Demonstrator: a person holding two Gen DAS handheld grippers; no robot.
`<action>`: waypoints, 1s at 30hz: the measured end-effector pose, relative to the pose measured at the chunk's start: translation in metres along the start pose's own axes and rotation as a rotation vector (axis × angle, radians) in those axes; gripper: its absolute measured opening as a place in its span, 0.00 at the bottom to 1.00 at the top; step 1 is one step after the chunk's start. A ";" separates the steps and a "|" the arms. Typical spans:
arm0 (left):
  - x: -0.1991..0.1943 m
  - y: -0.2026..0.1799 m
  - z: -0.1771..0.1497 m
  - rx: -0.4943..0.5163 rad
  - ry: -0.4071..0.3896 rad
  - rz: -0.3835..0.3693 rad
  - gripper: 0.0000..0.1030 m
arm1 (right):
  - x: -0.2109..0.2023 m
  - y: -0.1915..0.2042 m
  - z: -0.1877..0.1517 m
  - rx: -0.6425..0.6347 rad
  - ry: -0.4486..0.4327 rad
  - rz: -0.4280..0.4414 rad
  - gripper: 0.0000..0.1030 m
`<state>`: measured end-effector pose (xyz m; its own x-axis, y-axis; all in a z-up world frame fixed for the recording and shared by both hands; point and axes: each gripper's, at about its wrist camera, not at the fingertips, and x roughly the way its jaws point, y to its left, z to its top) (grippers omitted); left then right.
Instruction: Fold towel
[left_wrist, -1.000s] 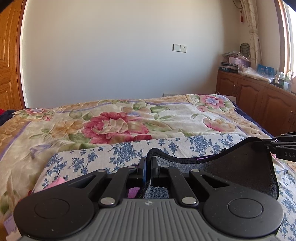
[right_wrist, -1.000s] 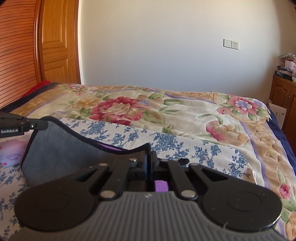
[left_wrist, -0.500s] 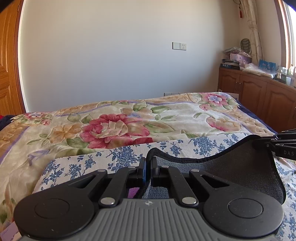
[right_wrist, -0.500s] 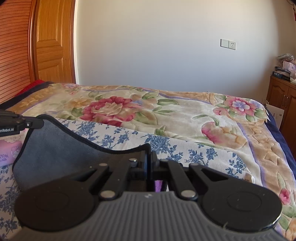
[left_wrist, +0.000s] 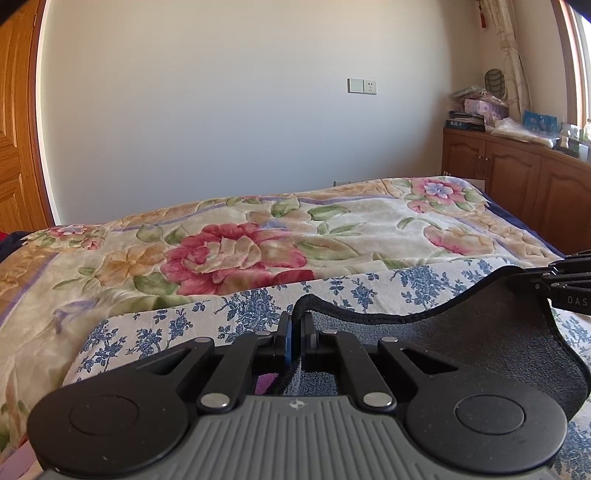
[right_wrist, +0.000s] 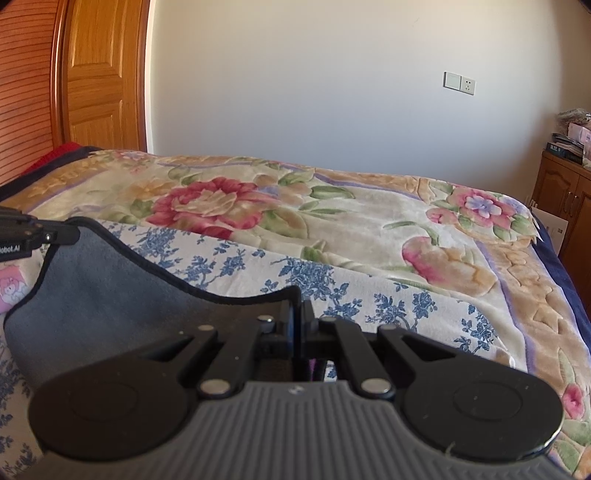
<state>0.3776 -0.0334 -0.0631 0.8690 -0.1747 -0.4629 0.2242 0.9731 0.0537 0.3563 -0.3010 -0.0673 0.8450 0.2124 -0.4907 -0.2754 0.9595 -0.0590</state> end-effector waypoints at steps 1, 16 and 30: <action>0.002 0.000 -0.001 0.004 0.003 0.001 0.05 | 0.002 0.000 -0.001 -0.002 0.002 -0.001 0.04; 0.030 0.002 -0.011 0.025 0.038 0.029 0.05 | 0.023 -0.003 -0.011 -0.003 0.041 -0.003 0.04; 0.039 0.001 -0.017 0.020 0.079 0.033 0.43 | 0.027 -0.010 -0.019 0.029 0.077 -0.023 0.56</action>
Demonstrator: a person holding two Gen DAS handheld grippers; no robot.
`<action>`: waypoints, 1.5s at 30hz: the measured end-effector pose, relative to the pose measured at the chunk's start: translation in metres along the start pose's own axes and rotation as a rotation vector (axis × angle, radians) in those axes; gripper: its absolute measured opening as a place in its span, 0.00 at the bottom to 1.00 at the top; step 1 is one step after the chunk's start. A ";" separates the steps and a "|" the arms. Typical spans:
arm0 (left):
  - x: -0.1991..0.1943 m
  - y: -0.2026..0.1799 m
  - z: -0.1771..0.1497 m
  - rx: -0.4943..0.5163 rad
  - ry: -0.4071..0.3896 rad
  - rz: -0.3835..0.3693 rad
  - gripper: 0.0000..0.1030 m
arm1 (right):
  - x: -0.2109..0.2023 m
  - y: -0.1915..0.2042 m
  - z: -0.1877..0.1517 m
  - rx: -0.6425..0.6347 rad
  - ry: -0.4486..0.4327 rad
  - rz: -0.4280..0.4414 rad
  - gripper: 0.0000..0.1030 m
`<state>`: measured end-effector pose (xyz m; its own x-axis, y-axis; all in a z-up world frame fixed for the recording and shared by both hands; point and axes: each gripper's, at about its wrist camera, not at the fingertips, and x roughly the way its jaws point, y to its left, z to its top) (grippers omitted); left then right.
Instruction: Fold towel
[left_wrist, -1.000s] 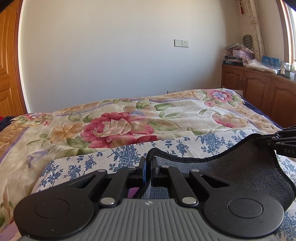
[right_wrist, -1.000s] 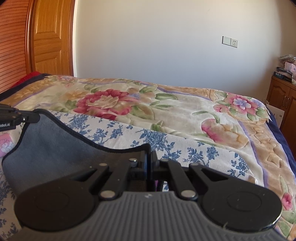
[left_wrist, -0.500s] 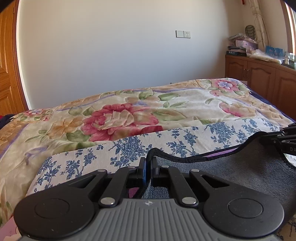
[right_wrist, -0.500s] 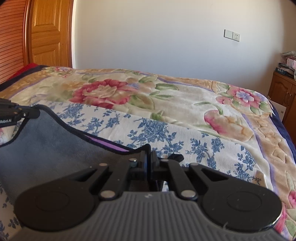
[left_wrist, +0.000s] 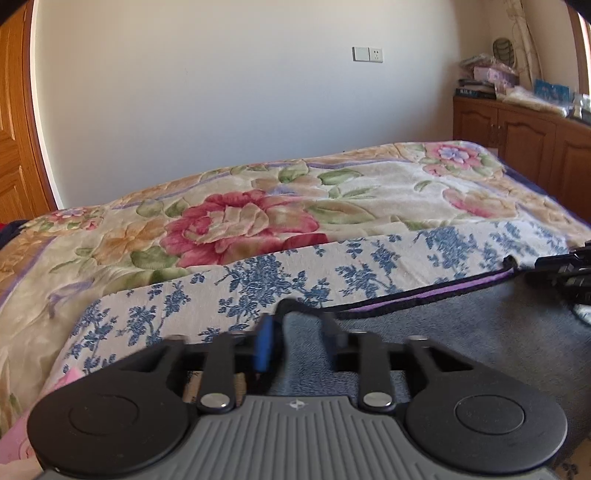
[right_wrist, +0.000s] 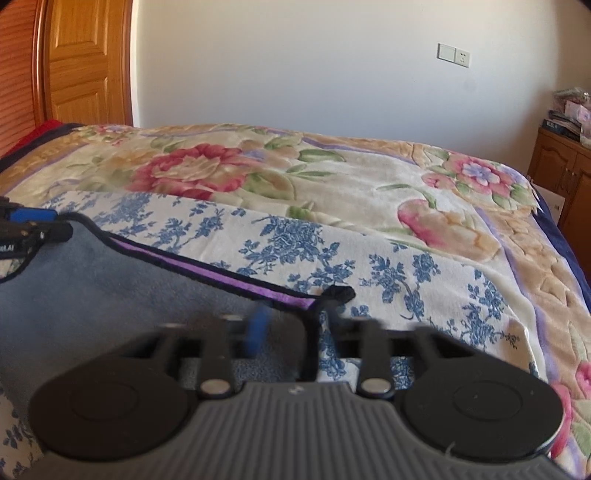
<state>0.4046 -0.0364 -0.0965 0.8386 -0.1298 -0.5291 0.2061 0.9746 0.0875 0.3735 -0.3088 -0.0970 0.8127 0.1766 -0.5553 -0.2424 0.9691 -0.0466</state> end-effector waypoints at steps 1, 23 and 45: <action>-0.001 0.000 0.000 -0.005 -0.003 -0.002 0.50 | -0.002 -0.001 0.000 0.005 -0.005 0.001 0.57; -0.113 -0.023 0.049 -0.005 -0.097 -0.015 0.86 | -0.101 0.015 0.018 0.022 -0.052 0.027 0.58; -0.220 -0.022 0.033 -0.013 -0.141 0.043 0.98 | -0.186 0.057 0.007 0.029 -0.079 0.068 0.61</action>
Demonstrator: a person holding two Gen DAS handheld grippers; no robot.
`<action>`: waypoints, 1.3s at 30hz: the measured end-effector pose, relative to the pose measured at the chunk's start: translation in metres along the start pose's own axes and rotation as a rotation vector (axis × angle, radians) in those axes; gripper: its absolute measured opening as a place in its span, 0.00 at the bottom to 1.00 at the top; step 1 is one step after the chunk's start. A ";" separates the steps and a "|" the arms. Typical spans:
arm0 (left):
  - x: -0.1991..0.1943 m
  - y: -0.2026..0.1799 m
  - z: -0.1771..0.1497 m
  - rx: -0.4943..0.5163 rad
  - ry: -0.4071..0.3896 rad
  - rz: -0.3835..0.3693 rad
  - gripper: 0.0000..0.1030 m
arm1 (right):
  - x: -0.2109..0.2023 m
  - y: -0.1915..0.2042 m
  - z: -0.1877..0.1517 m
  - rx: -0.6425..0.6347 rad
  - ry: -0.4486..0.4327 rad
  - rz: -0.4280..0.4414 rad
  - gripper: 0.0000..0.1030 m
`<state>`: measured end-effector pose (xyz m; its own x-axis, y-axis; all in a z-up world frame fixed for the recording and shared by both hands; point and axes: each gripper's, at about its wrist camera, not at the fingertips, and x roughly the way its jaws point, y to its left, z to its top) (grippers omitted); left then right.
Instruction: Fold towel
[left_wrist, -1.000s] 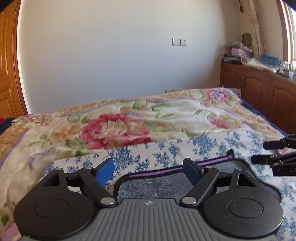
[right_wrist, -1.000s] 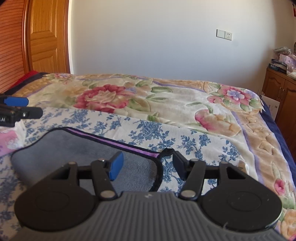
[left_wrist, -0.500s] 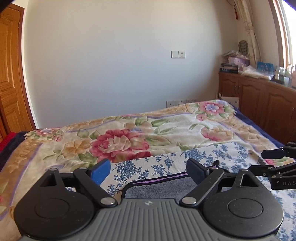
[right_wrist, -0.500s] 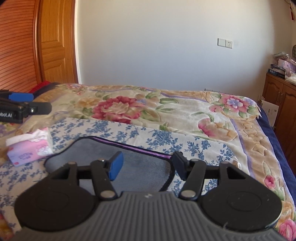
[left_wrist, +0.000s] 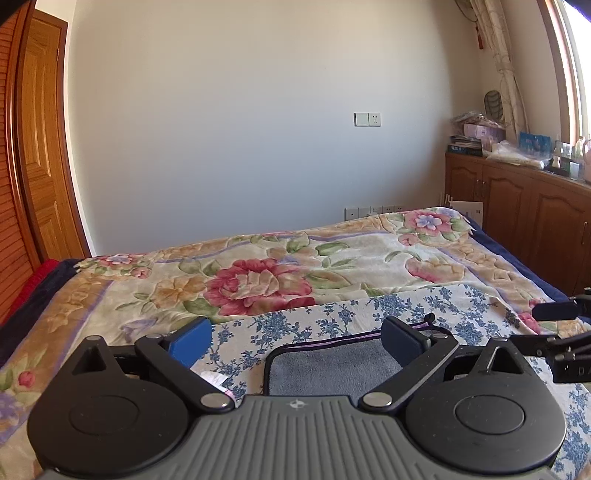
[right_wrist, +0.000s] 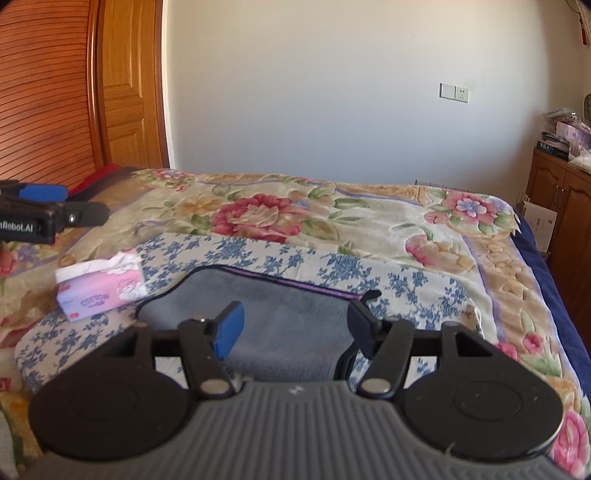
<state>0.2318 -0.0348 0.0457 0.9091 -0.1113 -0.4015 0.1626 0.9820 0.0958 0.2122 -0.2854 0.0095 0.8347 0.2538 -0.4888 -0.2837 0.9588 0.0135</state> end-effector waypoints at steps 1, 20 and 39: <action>-0.004 -0.001 -0.001 0.002 -0.002 0.001 0.98 | -0.003 0.002 -0.002 0.001 0.003 0.005 0.61; -0.082 -0.004 -0.010 -0.015 0.003 0.010 1.00 | -0.072 0.025 -0.016 0.010 -0.026 -0.019 0.84; -0.131 -0.010 -0.037 -0.008 0.013 0.005 1.00 | -0.110 0.040 -0.028 0.030 -0.067 -0.051 1.00</action>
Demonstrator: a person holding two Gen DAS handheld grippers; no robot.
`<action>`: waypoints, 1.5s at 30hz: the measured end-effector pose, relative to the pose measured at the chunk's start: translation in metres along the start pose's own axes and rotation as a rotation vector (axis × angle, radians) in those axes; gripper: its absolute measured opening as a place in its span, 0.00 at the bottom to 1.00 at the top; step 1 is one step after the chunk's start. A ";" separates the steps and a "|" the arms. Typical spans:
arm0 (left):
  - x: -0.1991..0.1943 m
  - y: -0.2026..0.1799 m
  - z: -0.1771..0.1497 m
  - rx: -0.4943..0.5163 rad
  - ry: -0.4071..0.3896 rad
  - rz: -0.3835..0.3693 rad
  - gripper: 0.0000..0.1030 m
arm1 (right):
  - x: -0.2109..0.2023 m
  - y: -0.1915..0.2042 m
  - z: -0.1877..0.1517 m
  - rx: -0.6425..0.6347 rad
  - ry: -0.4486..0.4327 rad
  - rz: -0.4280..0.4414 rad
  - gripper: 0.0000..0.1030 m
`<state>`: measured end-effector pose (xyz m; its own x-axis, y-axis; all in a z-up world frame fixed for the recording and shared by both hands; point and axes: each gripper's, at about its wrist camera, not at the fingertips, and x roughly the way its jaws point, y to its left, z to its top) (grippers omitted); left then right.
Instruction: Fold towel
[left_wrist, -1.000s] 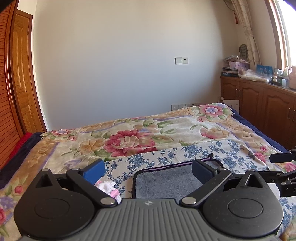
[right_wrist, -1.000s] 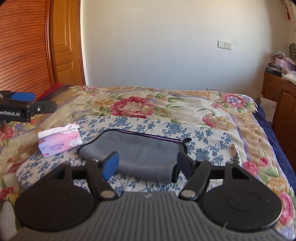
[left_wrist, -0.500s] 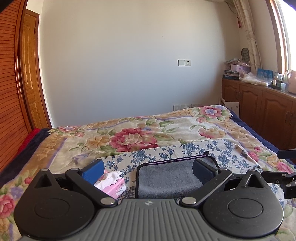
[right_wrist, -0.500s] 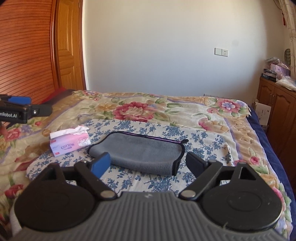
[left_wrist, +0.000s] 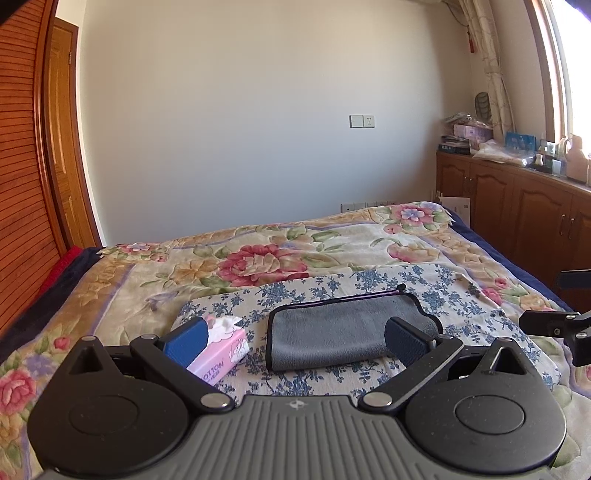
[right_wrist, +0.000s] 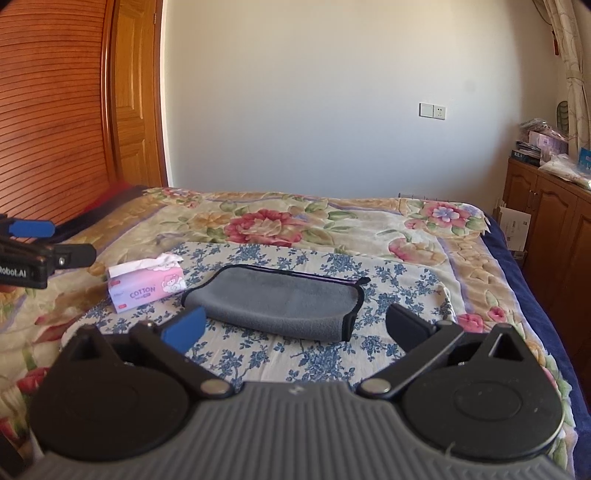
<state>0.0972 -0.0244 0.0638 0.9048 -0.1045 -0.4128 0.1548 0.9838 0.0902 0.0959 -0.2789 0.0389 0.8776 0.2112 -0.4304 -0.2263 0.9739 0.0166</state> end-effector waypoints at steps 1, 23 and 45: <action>-0.002 0.000 -0.002 -0.002 -0.001 0.003 1.00 | -0.001 0.000 -0.001 0.002 0.001 -0.001 1.00; -0.022 0.006 -0.041 -0.023 0.024 0.041 1.00 | -0.020 0.015 -0.026 0.029 0.007 -0.011 1.00; -0.035 0.015 -0.086 -0.004 0.037 0.052 1.00 | -0.032 0.020 -0.046 0.041 0.004 -0.039 1.00</action>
<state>0.0337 0.0064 0.0017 0.8962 -0.0474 -0.4411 0.1061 0.9883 0.1092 0.0432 -0.2697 0.0112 0.8836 0.1727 -0.4353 -0.1743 0.9840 0.0364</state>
